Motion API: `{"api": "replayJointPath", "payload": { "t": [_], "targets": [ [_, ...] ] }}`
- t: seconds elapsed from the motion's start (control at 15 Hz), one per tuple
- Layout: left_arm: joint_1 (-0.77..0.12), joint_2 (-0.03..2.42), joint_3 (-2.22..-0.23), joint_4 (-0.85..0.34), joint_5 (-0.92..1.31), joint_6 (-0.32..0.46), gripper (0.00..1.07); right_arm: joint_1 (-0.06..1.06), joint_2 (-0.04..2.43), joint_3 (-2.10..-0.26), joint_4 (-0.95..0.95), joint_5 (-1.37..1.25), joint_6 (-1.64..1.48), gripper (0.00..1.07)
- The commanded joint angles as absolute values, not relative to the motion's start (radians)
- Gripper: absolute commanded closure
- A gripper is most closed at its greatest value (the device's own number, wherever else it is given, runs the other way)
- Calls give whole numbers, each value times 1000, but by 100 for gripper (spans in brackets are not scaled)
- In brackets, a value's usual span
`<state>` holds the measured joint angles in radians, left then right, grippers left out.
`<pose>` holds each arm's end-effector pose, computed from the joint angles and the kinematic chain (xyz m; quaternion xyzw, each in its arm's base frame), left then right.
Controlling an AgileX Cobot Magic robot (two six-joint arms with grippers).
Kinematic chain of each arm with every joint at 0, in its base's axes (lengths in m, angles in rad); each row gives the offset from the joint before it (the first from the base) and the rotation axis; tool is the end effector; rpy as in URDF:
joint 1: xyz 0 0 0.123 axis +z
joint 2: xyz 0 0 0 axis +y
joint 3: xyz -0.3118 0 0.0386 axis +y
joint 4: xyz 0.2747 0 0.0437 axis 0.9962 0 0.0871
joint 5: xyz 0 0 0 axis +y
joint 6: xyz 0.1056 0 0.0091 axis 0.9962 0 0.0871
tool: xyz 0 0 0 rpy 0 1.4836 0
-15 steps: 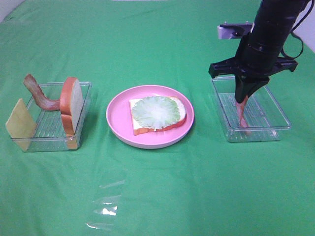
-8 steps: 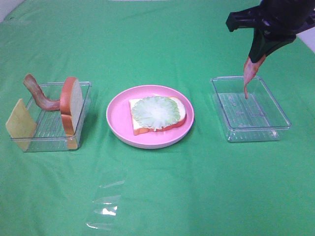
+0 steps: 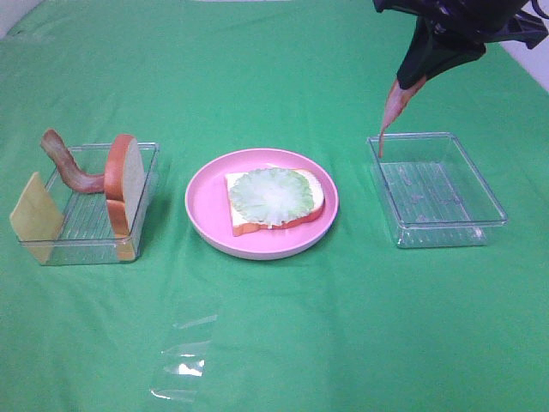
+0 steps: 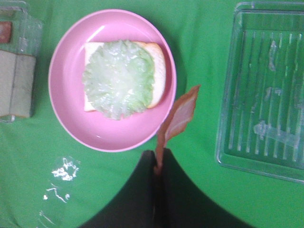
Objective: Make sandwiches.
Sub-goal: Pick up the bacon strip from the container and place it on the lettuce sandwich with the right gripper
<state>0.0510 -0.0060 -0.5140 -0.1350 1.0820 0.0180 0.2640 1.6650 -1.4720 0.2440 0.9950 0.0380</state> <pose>-0.0010 -0.0127 0.2863 -0.0101 0.8516 -0.0494 0.5218 0.3746 0.1235 0.3280 -0.0684 0.9637 0.1482 0.2112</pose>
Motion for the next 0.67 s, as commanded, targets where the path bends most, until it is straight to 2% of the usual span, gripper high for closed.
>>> {"api": "replayJointPath", "payload": {
  "t": [0.07,0.47,0.67],
  "targets": [
    [50,-11,-515,-141,1077,17,9,279,1675,-1470,314,950,6,107],
    [50,-11,-515,-141,1077,17,9,489,1825,-1500,313,820,41,107],
    [50,-11,-515,-141,1077,17,9,574,1954,-1651,324,822,40,107]
  ]
}}
